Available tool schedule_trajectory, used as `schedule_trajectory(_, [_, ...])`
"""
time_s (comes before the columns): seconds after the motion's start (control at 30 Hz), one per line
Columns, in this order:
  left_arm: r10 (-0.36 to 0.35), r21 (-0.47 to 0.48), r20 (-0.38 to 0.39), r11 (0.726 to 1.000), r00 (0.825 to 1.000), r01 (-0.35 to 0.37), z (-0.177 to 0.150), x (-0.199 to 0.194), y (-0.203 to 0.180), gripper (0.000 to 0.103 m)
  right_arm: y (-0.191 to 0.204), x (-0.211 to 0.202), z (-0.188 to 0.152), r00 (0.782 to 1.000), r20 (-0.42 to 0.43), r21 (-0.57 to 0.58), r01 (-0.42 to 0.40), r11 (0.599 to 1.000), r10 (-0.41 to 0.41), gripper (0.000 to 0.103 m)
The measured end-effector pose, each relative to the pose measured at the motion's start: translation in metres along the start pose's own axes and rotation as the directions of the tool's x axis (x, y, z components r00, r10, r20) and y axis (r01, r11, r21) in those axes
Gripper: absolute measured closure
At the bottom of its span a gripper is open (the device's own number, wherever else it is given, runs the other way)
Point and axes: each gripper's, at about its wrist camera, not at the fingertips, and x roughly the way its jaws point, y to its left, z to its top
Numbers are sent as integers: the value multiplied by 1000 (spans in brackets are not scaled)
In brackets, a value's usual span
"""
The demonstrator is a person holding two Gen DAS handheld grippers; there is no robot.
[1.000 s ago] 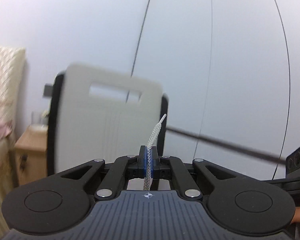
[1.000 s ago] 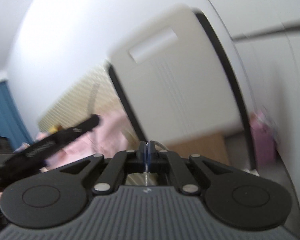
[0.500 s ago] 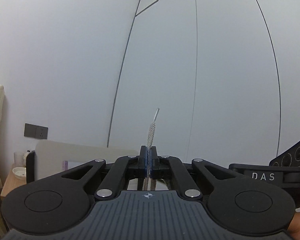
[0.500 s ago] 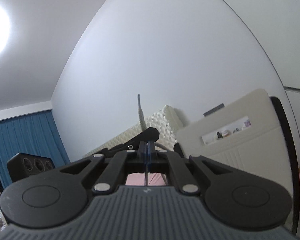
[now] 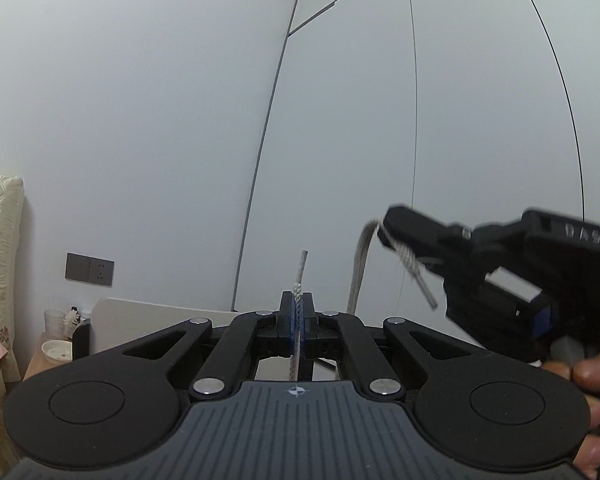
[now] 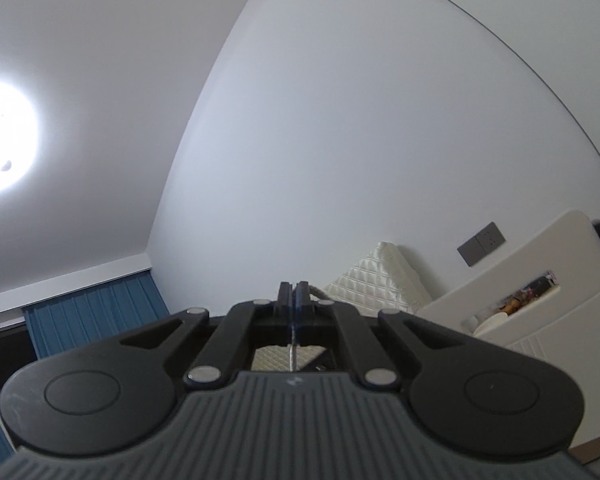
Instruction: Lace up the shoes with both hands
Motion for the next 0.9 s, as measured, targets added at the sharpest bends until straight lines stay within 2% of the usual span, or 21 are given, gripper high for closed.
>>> schedule_trajectory(0.27, [10, 36, -10, 999, 1000, -10, 10, -20, -16, 101, 12, 4, 25, 998, 22, -14, -56, 998, 56, 101])
schedule_trajectory(0.53, [24, 38, -30, 999, 999, -23, -1, -21, -20, 100, 2, 2, 40, 998, 42, -43, -40, 998, 42, 101])
schedule_trajectory(0.6, [36, 25, -41, 999, 999, -35, -12, -24, -19, 100, -8, -5, 32, 999, 35, -50, -8, 999, 10, 101])
schedule_trajectory(0.73, [71, -7, -110, 997, 991, -73, -49, -29, -18, 100, -39, -26, -2, 993, -13, -101, 118, 988, -120, 101])
schedule_trajectory(0.9, [126, -40, -195, 990, 973, -136, -97, -43, -17, 100, -103, -58, -68, 949, -129, -68, 282, 957, -289, 101])
